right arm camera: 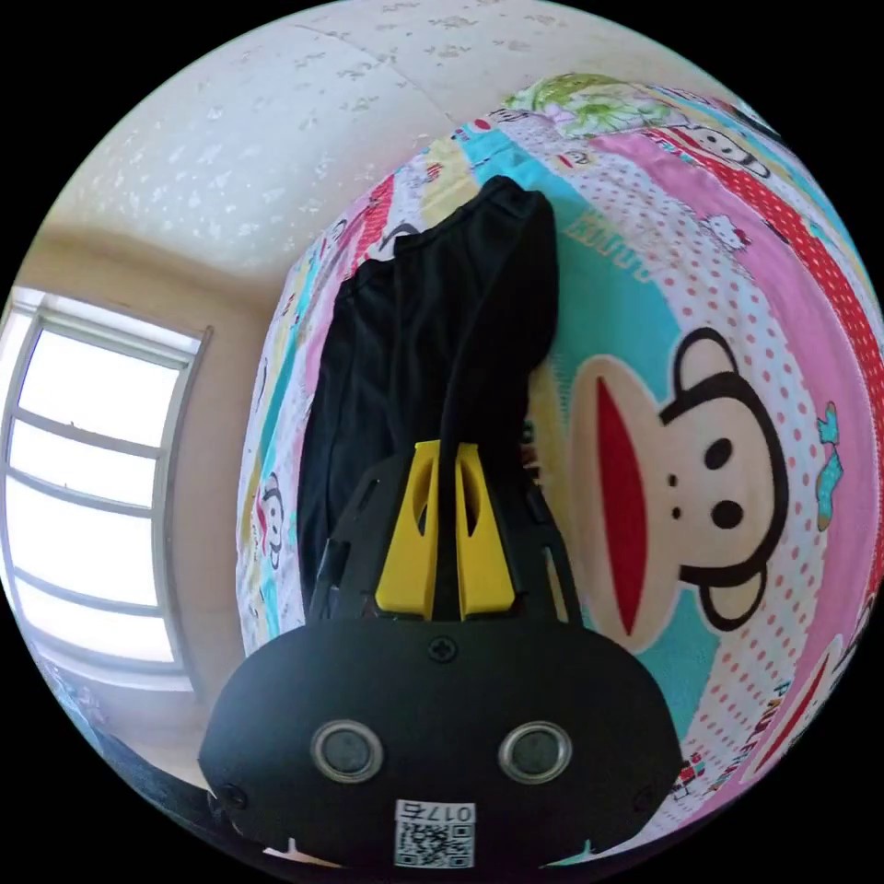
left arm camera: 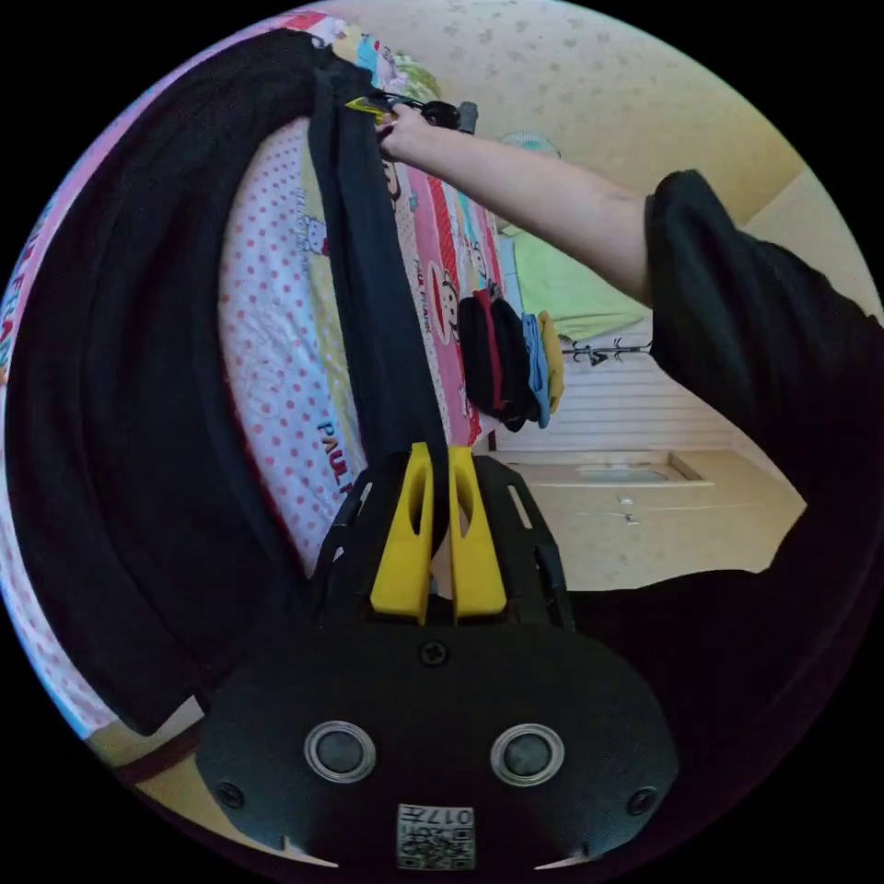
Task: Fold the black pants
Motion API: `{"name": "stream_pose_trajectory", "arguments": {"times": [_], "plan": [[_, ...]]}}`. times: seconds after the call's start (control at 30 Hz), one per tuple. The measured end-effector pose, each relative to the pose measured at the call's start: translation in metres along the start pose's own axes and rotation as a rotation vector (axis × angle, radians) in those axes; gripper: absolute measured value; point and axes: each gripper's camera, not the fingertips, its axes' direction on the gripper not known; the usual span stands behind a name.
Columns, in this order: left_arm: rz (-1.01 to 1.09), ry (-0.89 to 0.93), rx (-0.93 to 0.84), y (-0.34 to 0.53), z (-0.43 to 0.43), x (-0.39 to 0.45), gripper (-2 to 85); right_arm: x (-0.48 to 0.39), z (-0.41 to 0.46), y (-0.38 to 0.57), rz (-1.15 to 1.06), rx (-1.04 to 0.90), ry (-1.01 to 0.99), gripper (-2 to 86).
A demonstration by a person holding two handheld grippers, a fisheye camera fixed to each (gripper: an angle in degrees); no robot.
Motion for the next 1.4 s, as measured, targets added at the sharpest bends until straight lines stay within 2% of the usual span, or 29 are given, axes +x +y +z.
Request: {"name": "stream_pose_trajectory", "arguments": {"times": [0.1, 0.2, 0.27, 0.4, 0.5, 0.57, 0.67, 0.8, 0.93, 1.03, 1.1, 1.17, 1.2, 1.23, 1.27, 1.3, 1.37, 1.4], "plan": [[-0.122, 0.044, 0.123, 0.032, -0.066, -0.051, -0.5, -0.062, 0.048, -0.004, -0.053, 0.000, -0.019, 2.7], [-0.231, 0.046, 0.174, 0.055, -0.110, -0.104, -0.6, -0.107, 0.102, -0.004, -0.064, -0.015, 0.011, 2.6], [-0.271, 0.037, 0.167, 0.063, -0.126, -0.133, -0.6, -0.123, 0.141, 0.000, -0.058, -0.050, 0.064, 2.8], [-0.320, 0.075, 0.150, 0.080, -0.142, -0.177, -0.6, -0.134, 0.161, 0.007, -0.102, -0.081, 0.068, 3.0], [-0.330, 0.039, 0.110, 0.092, -0.145, -0.187, -0.5, -0.143, 0.163, 0.009, -0.271, -0.185, 0.046, 3.0], [-0.346, 0.051, 0.090, 0.100, -0.142, -0.191, -0.3, -0.140, 0.160, 0.008, -0.308, -0.249, -0.051, 3.5], [-0.408, 0.033, 0.041, 0.104, -0.139, -0.199, 1.1, -0.122, 0.163, 0.013, -0.247, -0.383, -0.221, 5.0], [-0.363, -0.100, -0.003, 0.082, -0.164, -0.186, 7.0, -0.112, 0.135, 0.034, -0.271, -0.349, -0.195, 7.9], [-0.189, -0.297, 0.121, 0.036, -0.193, -0.149, 13.6, -0.082, 0.077, 0.029, -0.181, -0.113, -0.071, 11.9], [-0.116, -0.265, 0.121, -0.005, -0.174, -0.154, 15.8, -0.046, 0.074, 0.045, -0.132, -0.158, -0.077, 16.5], [-0.110, -0.198, 0.063, -0.024, -0.148, -0.166, 16.0, -0.032, 0.083, 0.086, -0.146, -0.224, -0.133, 16.6], [-0.122, -0.186, 0.095, -0.025, -0.138, -0.170, 14.2, -0.018, 0.080, 0.159, -0.112, -0.177, -0.255, 13.7], [-0.129, -0.171, 0.111, -0.018, -0.132, -0.171, 11.0, -0.014, 0.080, 0.177, -0.084, -0.196, -0.286, 12.4], [-0.144, -0.097, 0.021, -0.010, -0.114, -0.176, 6.2, -0.008, 0.087, 0.213, -0.035, -0.289, -0.353, 8.7], [-0.161, -0.050, -0.023, -0.004, -0.103, -0.179, 5.6, -0.005, 0.092, 0.247, 0.010, -0.369, -0.409, 4.1], [-0.184, 0.020, -0.043, 0.011, -0.090, -0.179, 4.4, -0.005, 0.093, 0.264, 0.017, -0.423, -0.433, 3.5], [-0.186, -0.021, -0.093, 0.031, -0.082, -0.166, 4.0, -0.028, 0.095, 0.336, -0.087, -0.727, -0.303, 1.8], [-0.162, -0.079, -0.182, 0.041, -0.075, -0.153, 4.0, -0.036, 0.089, 0.355, -0.138, -0.774, -0.266, 1.5]]}}
